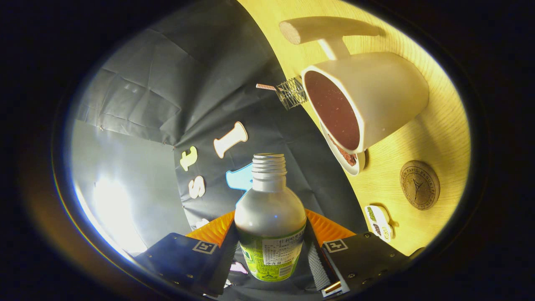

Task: Take the bottle from table, then pour the juice into the cup, finally place the bottle on the coaster

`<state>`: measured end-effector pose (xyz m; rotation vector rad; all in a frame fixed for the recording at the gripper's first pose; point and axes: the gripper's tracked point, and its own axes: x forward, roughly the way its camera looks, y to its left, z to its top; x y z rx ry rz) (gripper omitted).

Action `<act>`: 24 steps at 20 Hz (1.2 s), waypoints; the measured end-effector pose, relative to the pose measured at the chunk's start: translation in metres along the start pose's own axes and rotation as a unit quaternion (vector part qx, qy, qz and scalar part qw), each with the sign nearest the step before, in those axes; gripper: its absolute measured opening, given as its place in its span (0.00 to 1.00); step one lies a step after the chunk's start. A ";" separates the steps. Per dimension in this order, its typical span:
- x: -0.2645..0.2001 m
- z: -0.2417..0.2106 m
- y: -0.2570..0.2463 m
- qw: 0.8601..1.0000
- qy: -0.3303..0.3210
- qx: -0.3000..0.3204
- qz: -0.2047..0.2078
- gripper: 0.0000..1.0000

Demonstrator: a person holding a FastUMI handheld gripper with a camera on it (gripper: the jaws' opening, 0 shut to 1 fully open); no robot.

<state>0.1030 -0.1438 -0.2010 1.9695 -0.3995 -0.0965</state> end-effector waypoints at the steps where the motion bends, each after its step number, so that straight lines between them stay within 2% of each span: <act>1: 0.001 -0.001 0.002 1.000 0.002 -0.004 0.001 0.77; 9: -0.001 -0.001 0.000 1.000 0.007 -0.019 0.001 0.77; 12: -0.001 -0.002 -0.015 0.997 0.013 -0.066 -0.026 0.77; 15: -0.004 0.000 -0.010 0.994 0.020 -0.108 -0.027 0.77; 18: -0.008 0.003 -0.027 0.975 0.029 -0.215 -0.057 0.77; 21: -0.011 0.003 -0.014 0.960 0.038 -0.274 -0.049 0.77; 24: -0.012 0.003 -0.011 0.921 0.047 -0.382 -0.053 0.77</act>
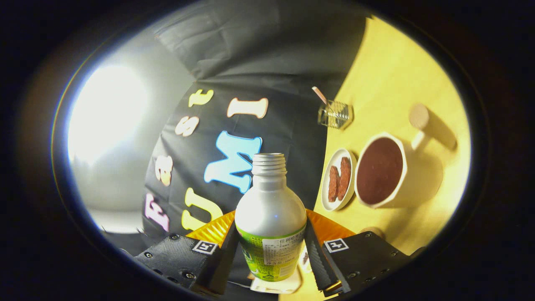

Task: Take the bottle from table, then pour the juice into the cup, finally place the bottle on the coaster

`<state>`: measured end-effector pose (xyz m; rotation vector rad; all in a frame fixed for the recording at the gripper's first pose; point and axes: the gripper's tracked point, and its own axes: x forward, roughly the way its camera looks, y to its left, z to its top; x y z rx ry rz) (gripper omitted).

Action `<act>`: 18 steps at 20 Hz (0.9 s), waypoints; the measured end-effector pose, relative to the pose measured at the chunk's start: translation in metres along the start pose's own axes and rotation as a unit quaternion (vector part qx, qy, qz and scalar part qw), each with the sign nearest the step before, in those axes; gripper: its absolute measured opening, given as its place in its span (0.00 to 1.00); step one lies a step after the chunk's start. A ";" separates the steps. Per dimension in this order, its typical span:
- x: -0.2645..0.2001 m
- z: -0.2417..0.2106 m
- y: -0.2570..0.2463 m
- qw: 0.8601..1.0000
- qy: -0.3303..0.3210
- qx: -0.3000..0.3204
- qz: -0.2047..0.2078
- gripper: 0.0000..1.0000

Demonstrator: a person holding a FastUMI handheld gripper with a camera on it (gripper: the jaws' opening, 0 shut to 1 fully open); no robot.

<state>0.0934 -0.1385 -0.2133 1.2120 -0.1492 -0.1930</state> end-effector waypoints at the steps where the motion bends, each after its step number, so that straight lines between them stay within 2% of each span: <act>1: -0.001 0.000 0.004 0.999 0.002 -0.032 -0.001 0.77; 5: -0.003 0.003 0.027 0.991 0.007 -0.134 0.005 0.77; 9: -0.006 0.004 0.044 0.961 0.013 -0.277 -0.002 0.78; 11: -0.006 0.000 0.058 0.937 0.016 -0.348 -0.003 0.78; 15: -0.004 -0.015 0.076 0.867 0.020 -0.497 -0.017 0.78; 18: 0.001 -0.033 0.084 0.824 0.030 -0.565 -0.015 0.78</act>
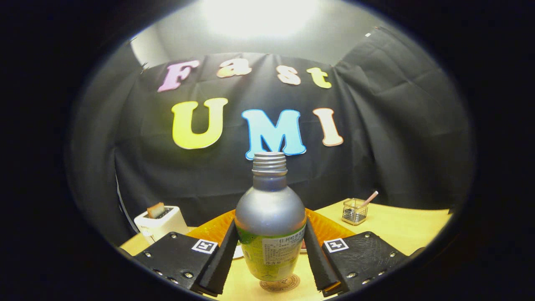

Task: Take the bottle from table, then pour the juice into the cup, finally place the bottle on the coaster

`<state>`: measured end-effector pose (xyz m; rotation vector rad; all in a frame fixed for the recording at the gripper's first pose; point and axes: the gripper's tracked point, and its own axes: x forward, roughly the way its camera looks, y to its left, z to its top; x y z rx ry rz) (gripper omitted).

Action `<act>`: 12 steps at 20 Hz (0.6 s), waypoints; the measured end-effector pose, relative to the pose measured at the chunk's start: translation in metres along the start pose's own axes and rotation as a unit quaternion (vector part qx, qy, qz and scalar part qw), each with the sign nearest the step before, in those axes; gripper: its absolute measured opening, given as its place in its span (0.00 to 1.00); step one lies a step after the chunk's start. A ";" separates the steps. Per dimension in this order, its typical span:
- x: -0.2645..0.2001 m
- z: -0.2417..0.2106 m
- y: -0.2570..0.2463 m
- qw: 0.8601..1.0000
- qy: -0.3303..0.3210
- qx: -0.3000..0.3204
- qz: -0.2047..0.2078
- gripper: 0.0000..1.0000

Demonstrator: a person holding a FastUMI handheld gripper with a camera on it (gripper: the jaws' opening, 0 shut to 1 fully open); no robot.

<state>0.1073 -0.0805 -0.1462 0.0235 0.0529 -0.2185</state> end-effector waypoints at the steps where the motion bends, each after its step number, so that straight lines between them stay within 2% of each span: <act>1: 0.001 -0.005 0.004 1.000 0.005 -0.024 0.002 0.78; 5: 0.010 -0.030 0.019 0.996 0.033 -0.080 0.008 0.78; 12: 0.024 -0.079 0.019 0.995 0.063 -0.073 0.026 0.78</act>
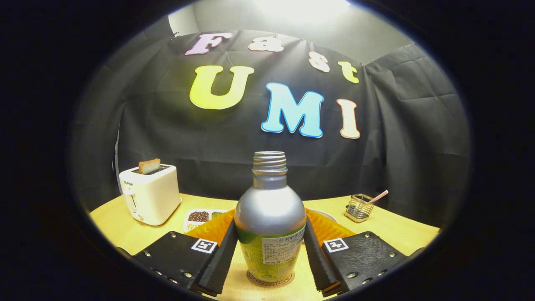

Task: Take the bottle from table, then pour the juice into the cup, finally place the bottle on the coaster

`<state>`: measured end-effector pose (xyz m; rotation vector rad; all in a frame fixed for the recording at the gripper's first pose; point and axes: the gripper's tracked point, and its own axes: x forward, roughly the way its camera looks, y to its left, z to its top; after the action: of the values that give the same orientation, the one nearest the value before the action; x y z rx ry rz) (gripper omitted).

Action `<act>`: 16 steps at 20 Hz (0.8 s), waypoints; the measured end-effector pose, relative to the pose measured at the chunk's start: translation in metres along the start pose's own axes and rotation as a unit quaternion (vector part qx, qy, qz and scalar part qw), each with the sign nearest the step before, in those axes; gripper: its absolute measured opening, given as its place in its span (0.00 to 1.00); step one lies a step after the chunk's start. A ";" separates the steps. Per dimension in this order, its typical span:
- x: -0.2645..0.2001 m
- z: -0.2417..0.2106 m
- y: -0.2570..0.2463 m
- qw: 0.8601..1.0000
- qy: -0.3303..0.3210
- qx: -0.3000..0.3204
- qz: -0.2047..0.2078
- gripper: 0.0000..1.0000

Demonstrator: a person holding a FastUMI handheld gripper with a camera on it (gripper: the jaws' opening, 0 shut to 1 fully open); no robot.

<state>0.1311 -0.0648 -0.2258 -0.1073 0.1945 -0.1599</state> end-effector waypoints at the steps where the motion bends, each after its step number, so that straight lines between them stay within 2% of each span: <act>1: 0.002 -0.005 0.000 1.000 0.001 0.003 0.007 0.78; 5: 0.008 -0.013 0.002 0.999 -0.006 0.021 0.030 0.78; 16: 0.026 -0.061 0.004 0.999 0.024 0.022 0.042 0.78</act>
<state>0.1442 -0.0707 -0.2901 -0.0507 0.2438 -0.0823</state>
